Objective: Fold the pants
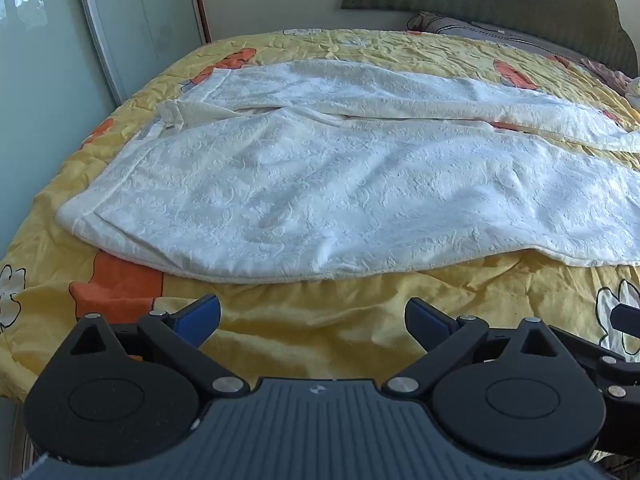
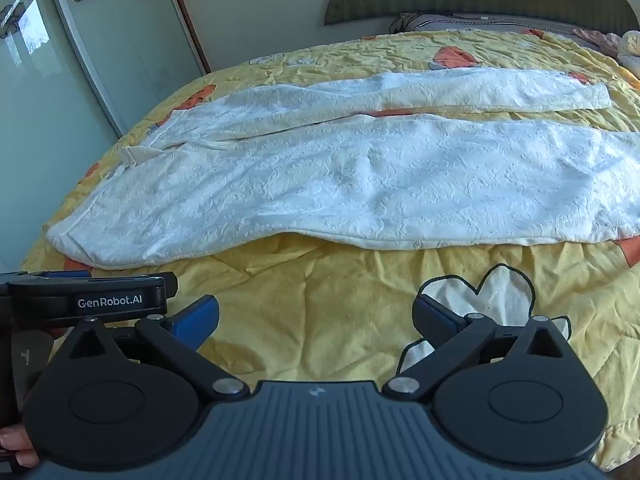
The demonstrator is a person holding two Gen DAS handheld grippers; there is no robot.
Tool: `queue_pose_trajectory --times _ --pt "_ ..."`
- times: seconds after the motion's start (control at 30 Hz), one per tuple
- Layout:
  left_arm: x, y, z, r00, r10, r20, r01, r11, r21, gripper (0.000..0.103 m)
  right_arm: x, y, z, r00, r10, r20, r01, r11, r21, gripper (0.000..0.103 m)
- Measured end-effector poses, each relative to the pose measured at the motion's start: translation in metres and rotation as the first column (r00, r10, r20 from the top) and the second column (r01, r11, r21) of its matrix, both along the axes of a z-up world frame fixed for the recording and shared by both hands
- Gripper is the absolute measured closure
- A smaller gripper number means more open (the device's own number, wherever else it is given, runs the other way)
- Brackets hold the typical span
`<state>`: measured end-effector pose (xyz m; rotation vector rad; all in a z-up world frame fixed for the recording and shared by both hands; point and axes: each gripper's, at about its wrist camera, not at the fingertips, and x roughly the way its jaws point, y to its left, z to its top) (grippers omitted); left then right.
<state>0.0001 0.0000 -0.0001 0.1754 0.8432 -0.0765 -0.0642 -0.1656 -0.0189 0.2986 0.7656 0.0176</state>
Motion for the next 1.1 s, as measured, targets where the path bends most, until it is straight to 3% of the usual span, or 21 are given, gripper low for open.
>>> queue_pose_trajectory --times 0.13,0.27,1.1 --pt "-0.002 -0.001 0.001 1.000 0.010 0.006 -0.010 1.000 -0.002 0.004 -0.002 0.002 0.004 1.000 -0.001 0.005 0.001 1.000 -0.024 0.000" --pt "-0.010 -0.004 -0.013 1.000 0.011 0.005 -0.011 1.000 -0.008 0.005 0.008 0.000 -0.009 0.999 -0.002 -0.053 0.003 1.000 0.014 0.000" --pt "-0.002 0.000 -0.007 0.999 0.007 -0.039 -0.008 1.000 -0.024 0.003 0.001 -0.001 -0.007 0.999 0.005 -0.040 -0.004 1.000 0.019 0.000"
